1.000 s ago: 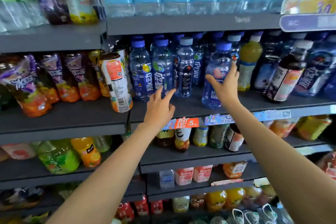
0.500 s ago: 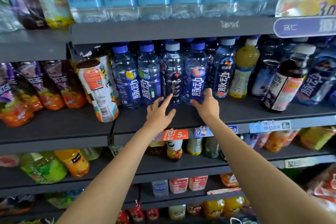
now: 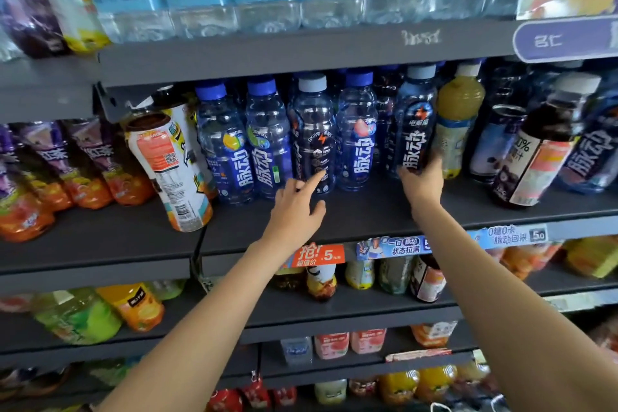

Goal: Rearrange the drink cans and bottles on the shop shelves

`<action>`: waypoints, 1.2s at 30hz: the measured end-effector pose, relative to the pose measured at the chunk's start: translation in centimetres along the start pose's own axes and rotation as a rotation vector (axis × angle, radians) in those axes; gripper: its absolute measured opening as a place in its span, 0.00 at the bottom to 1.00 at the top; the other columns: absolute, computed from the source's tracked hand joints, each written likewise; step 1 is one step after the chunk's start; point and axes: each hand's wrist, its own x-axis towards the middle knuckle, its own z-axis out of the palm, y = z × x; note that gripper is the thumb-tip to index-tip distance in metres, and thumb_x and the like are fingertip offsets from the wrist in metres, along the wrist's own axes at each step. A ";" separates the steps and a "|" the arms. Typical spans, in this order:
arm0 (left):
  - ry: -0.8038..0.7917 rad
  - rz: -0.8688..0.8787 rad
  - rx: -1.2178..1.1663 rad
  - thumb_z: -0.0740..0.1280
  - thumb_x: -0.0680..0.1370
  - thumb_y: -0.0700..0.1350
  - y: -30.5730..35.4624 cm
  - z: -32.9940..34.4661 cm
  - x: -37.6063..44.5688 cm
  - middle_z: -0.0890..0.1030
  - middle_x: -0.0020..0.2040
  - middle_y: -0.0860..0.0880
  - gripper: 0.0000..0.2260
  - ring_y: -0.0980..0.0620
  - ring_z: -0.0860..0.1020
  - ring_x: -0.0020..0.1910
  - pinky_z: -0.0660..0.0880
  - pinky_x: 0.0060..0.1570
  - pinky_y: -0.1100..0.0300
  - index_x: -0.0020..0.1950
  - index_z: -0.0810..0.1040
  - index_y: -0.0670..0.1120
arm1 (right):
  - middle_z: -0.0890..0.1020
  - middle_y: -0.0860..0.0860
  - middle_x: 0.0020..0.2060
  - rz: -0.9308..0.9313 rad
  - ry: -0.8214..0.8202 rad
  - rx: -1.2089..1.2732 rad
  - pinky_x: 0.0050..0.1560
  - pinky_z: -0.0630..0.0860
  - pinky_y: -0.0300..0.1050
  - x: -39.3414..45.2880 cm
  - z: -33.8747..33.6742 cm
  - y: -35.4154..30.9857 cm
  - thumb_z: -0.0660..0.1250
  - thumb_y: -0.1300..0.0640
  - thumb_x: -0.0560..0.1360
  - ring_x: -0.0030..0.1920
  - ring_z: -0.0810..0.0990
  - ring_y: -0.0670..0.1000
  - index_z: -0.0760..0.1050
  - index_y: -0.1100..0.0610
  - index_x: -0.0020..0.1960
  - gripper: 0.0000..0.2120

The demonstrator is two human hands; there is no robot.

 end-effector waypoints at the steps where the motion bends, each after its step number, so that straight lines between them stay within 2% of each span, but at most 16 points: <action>1: -0.004 0.011 0.003 0.58 0.81 0.48 0.1 0.1 0.0 0.65 0.60 0.47 0.24 0.44 0.63 0.61 0.66 0.59 0.49 0.75 0.56 0.58 | 0.73 0.57 0.64 -0.019 -0.016 -0.013 0.66 0.68 0.52 0.1 0.3 -0.1 0.71 0.62 0.70 0.65 0.71 0.57 0.61 0.61 0.70 0.32; 3: -0.008 0.019 0.011 0.58 0.81 0.47 0.1 0.3 0.1 0.65 0.59 0.47 0.24 0.45 0.64 0.60 0.67 0.58 0.49 0.75 0.55 0.57 | 0.74 0.57 0.64 -0.048 -0.029 -0.027 0.65 0.69 0.50 0.2 0.5 0.2 0.71 0.61 0.71 0.64 0.72 0.58 0.63 0.59 0.70 0.31; 6: 0.017 0.025 0.051 0.58 0.80 0.46 -0.1 0.7 0.2 0.66 0.59 0.46 0.24 0.45 0.65 0.59 0.69 0.57 0.49 0.75 0.55 0.57 | 0.76 0.55 0.62 -0.110 -0.097 -0.047 0.57 0.68 0.41 -0.2 0.0 0.5 0.72 0.59 0.71 0.61 0.74 0.55 0.65 0.59 0.69 0.29; 9: 0.027 0.018 0.087 0.58 0.80 0.46 0.1 1.2 0.6 0.66 0.59 0.46 0.25 0.44 0.65 0.59 0.69 0.58 0.48 0.75 0.55 0.56 | 0.77 0.55 0.61 -0.129 -0.174 0.014 0.61 0.70 0.44 0.2 -0.9 1.1 0.72 0.58 0.71 0.62 0.75 0.54 0.68 0.59 0.68 0.28; 10: 0.021 0.013 0.094 0.59 0.80 0.46 0.1 1.3 0.8 0.65 0.59 0.46 0.25 0.44 0.65 0.59 0.69 0.57 0.48 0.75 0.55 0.56 | 0.77 0.55 0.60 -0.157 -0.141 0.024 0.61 0.71 0.45 0.1 -1.4 1.1 0.72 0.59 0.72 0.61 0.75 0.54 0.69 0.60 0.67 0.26; 12: 0.010 -0.004 0.114 0.59 0.80 0.45 0.3 1.4 1.0 0.65 0.58 0.46 0.26 0.44 0.65 0.59 0.70 0.56 0.47 0.76 0.54 0.57 | 0.76 0.58 0.59 -0.226 0.068 0.032 0.61 0.71 0.46 0.2 -2.7 1.1 0.70 0.60 0.72 0.59 0.74 0.56 0.68 0.62 0.64 0.23; 14: 0.007 -0.028 0.153 0.60 0.79 0.46 0.5 1.6 1.2 0.64 0.59 0.47 0.28 0.44 0.66 0.59 0.71 0.54 0.47 0.75 0.53 0.58 | 0.71 0.61 0.61 -0.257 0.254 0.005 0.61 0.65 0.42 0.7 -3.8 0.6 0.70 0.62 0.72 0.62 0.70 0.58 0.64 0.65 0.66 0.26; 16: 0.000 -0.056 0.166 0.61 0.78 0.46 0.8 1.8 1.2 0.64 0.59 0.47 0.29 0.44 0.67 0.58 0.71 0.53 0.47 0.75 0.53 0.58 | 0.67 0.63 0.66 -0.216 0.257 -0.063 0.62 0.62 0.42 1.8 -4.1 0.3 0.70 0.62 0.72 0.67 0.67 0.59 0.58 0.66 0.70 0.32; 19: -0.017 -0.056 0.128 0.63 0.77 0.46 0.6 1.7 1.3 0.63 0.57 0.48 0.31 0.44 0.70 0.55 0.72 0.52 0.46 0.75 0.52 0.59 | 0.66 0.62 0.69 -0.085 0.168 -0.068 0.65 0.64 0.49 4.0 -3.0 0.1 0.71 0.59 0.71 0.68 0.66 0.60 0.52 0.65 0.73 0.39; 26: -0.072 -0.014 0.095 0.63 0.77 0.44 -0.2 1.5 1.1 0.67 0.61 0.47 0.32 0.42 0.70 0.60 0.70 0.58 0.44 0.75 0.51 0.60 | 0.64 0.65 0.64 -0.047 0.250 -0.242 0.64 0.64 0.56 3.1 -1.7 0.6 0.71 0.58 0.68 0.64 0.64 0.66 0.61 0.67 0.65 0.31; 31: -0.068 0.056 -0.035 0.61 0.78 0.42 -1.7 0.1 -0.5 0.68 0.62 0.47 0.29 0.48 0.71 0.59 0.69 0.55 0.55 0.75 0.53 0.58 | 0.66 0.63 0.61 -0.114 0.265 -0.213 0.58 0.64 0.56 -3.6 -1.0 0.1 0.73 0.56 0.66 0.61 0.65 0.63 0.63 0.65 0.62 0.31; 34: 0.065 0.093 -0.079 0.61 0.79 0.40 -3.7 -2.0 -2.5 0.70 0.61 0.50 0.26 0.54 0.73 0.57 0.69 0.52 0.62 0.74 0.58 0.54 | 0.68 0.61 0.58 -0.193 0.191 -0.189 0.54 0.66 0.54 -7.5 0.1 -0.6 0.74 0.57 0.65 0.59 0.67 0.61 0.64 0.65 0.59 0.29; 36: 0.188 0.110 -0.092 0.61 0.78 0.38 -5.4 -4.0 -4.1 0.71 0.59 0.52 0.24 0.57 0.72 0.55 0.66 0.51 0.66 0.73 0.61 0.51 | 0.68 0.60 0.54 -0.307 0.107 -0.119 0.49 0.65 0.46 -10.7 1.9 -1.4 0.74 0.59 0.65 0.54 0.67 0.56 0.65 0.66 0.57 0.26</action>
